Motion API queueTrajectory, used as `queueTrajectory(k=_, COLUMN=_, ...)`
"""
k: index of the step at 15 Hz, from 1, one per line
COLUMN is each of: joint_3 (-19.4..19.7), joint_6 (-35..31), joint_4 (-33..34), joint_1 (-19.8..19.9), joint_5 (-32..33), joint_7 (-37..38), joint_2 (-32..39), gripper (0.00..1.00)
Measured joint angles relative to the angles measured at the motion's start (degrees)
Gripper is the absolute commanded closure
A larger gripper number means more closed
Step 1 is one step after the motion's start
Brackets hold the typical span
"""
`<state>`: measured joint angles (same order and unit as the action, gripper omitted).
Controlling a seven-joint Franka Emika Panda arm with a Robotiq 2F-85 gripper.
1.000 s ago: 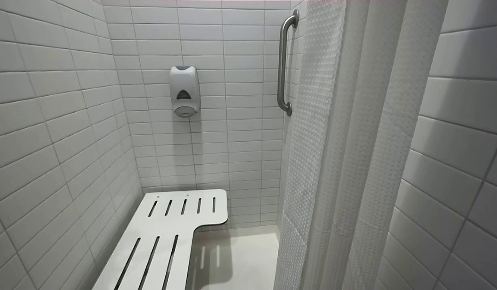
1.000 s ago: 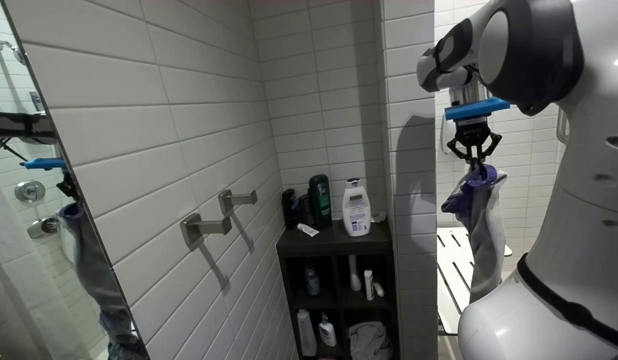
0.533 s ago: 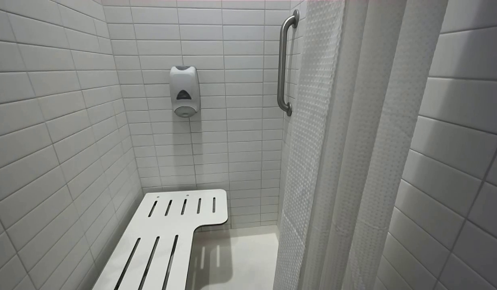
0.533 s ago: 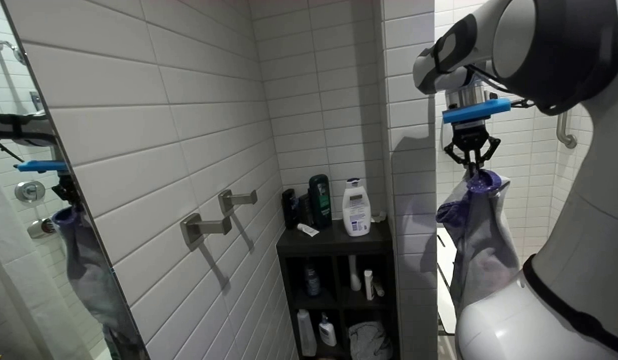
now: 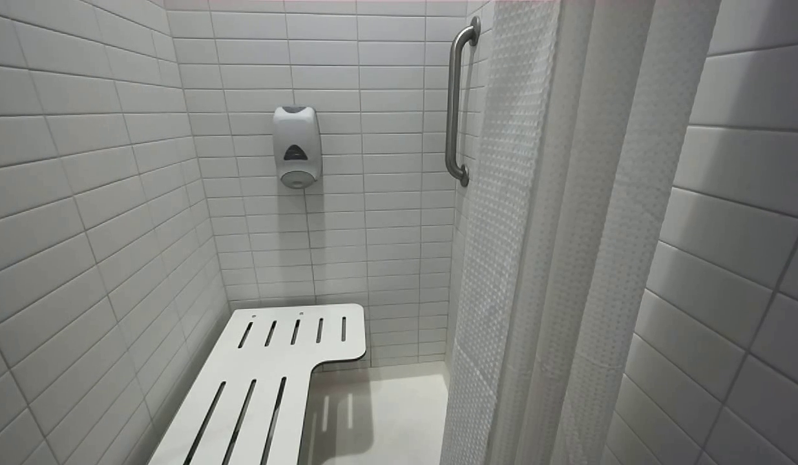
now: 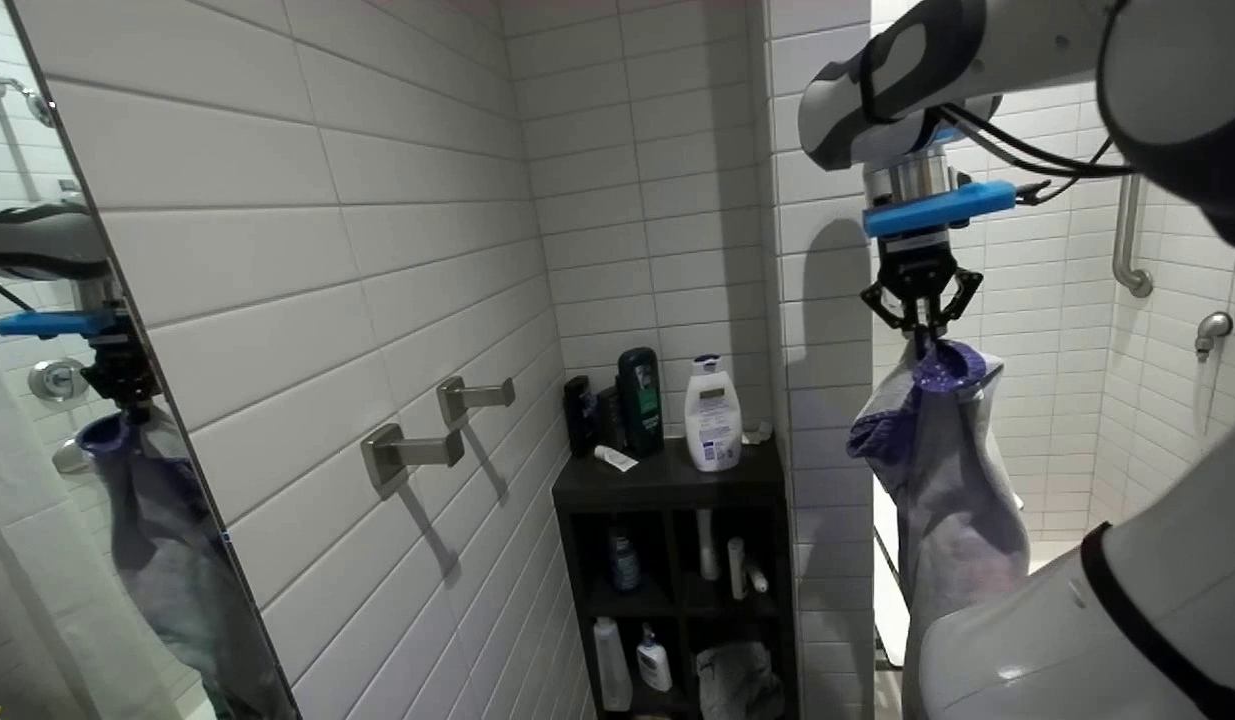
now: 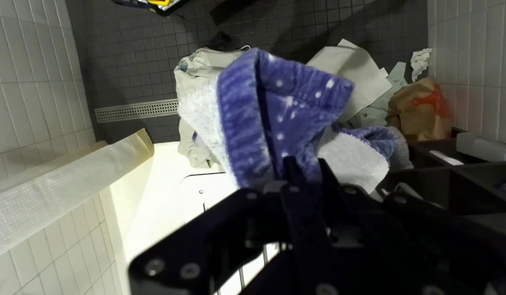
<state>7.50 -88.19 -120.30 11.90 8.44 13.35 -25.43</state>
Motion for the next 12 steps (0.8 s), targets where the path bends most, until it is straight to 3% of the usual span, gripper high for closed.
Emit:
queueTrajectory(k=4, joint_3=-1.26, joint_6=-1.37, joint_4=-2.65, joint_1=-3.71, joint_5=-1.47, joint_7=-4.21, joint_2=-0.87, gripper=0.97)
queueTrajectory(k=12, joint_3=-5.63, joint_6=-5.48, joint_4=-1.4, joint_1=-10.68, joint_5=-3.68, joint_7=-10.11, joint_2=5.46, gripper=0.97)
